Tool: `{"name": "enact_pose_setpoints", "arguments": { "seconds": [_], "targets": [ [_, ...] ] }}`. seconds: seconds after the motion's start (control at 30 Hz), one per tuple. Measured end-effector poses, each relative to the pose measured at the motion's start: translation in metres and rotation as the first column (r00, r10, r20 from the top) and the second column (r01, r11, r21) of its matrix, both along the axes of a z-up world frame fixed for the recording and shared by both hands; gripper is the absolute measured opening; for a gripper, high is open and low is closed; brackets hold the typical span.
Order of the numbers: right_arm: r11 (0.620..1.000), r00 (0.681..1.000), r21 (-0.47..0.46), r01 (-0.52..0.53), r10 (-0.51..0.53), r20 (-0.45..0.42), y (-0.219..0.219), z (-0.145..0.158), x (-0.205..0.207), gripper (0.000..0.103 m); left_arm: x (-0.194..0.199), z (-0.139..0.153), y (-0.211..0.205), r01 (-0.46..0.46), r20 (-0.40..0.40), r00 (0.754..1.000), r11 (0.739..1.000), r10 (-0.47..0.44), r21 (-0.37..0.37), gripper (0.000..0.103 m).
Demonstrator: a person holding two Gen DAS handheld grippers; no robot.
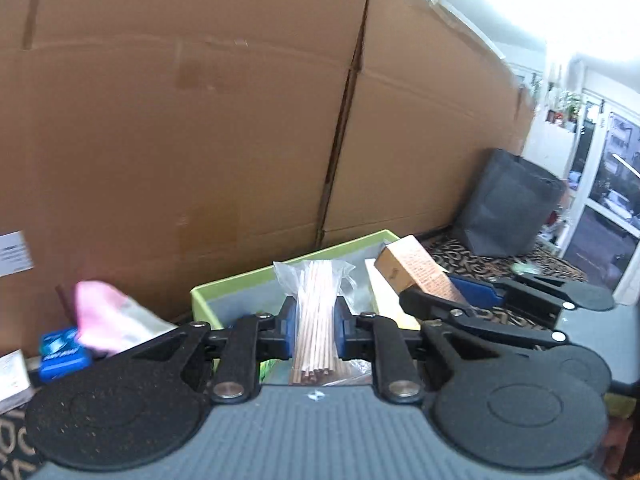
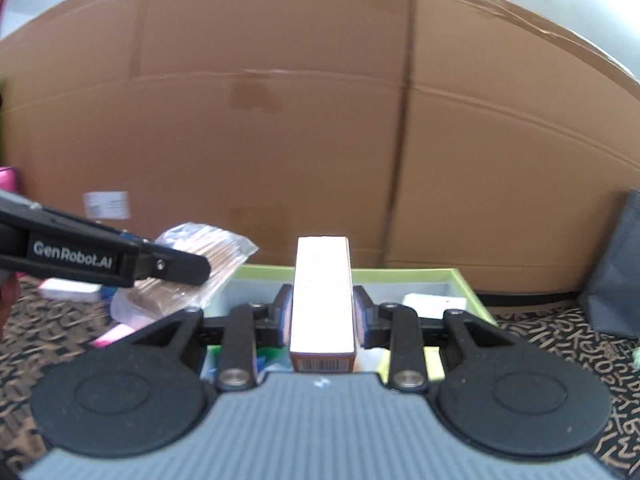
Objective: Organize objects
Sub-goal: 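Carry toothpick bag and copper box into lime-green box, open both tools, then move both open tools back toward the item pile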
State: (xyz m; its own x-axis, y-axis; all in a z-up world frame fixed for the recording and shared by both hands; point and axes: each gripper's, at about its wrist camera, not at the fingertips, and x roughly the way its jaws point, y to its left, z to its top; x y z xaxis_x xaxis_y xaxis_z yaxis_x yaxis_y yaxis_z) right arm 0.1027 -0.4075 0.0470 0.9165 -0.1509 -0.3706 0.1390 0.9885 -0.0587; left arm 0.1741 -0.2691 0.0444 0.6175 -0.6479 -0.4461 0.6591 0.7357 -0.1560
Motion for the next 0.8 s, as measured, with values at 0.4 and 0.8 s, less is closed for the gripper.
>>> {"name": "enact_pose_setpoints", "arguments": {
  "seconds": [0.4,0.8],
  "targets": [
    [0.997,0.998,-0.070,0.015,-0.019,-0.065,-0.018,-0.053,0.041,0.079,0.027,-0.040,-0.018,-0.119,0.043,0.992,0.992,0.117,0.043,0.086],
    [1.000,1.000,-0.020,0.006,-0.006,0.000,0.003,-0.013,0.003,0.103,0.000,-0.016,0.027,-0.237,0.045,0.971,0.970,0.235,0.056,0.088]
  ]
}}
